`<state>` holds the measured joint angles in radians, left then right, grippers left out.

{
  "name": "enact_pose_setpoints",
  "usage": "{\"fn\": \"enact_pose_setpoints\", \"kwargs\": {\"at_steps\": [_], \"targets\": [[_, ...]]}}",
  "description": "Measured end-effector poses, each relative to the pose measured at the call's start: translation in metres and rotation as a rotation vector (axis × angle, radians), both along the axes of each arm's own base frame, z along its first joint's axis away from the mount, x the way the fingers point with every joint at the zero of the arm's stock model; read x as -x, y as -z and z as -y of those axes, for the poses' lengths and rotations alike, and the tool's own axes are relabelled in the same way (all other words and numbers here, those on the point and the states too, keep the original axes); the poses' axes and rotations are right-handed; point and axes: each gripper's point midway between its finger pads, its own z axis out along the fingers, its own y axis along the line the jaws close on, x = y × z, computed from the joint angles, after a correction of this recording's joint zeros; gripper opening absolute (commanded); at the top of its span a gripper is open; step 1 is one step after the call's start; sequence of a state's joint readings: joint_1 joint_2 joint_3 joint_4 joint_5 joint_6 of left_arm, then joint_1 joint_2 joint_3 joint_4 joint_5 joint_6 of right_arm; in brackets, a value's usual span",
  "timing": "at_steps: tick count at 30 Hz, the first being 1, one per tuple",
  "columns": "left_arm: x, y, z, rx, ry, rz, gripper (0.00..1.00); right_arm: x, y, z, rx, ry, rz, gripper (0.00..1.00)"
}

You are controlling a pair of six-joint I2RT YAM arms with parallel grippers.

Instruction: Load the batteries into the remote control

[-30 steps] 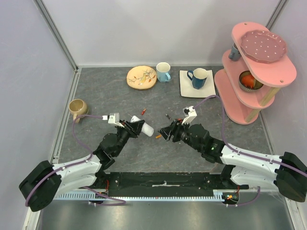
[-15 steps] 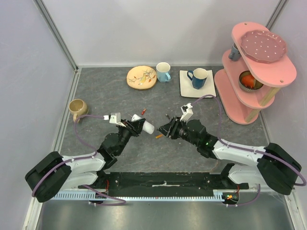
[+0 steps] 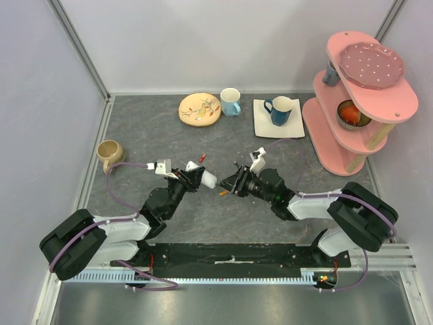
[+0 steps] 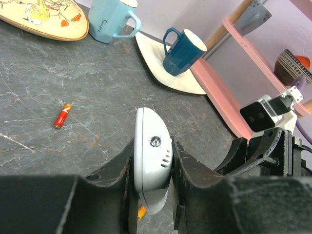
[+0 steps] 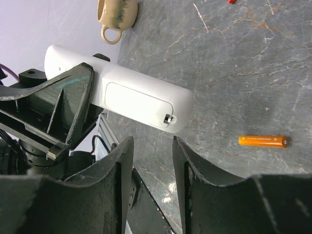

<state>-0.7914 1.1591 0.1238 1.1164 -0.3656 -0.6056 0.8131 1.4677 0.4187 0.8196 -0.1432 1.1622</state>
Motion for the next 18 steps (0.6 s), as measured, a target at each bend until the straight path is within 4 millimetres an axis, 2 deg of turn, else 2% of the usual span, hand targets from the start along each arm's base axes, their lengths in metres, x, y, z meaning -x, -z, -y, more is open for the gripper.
{"fn": "enact_pose_setpoints", "kwargs": {"at_steps": [7,18], "targets": [[0.0,0.0,0.0,0.001,0.0,0.0,0.02,-0.004,-0.003,-0.008,-0.024,-0.018,0.006,0.44],[0.0,0.0,0.0,0.002,0.001,0.0,0.02,-0.006,0.007,-0.009,-0.021,-0.01,-0.019,0.42]]}}
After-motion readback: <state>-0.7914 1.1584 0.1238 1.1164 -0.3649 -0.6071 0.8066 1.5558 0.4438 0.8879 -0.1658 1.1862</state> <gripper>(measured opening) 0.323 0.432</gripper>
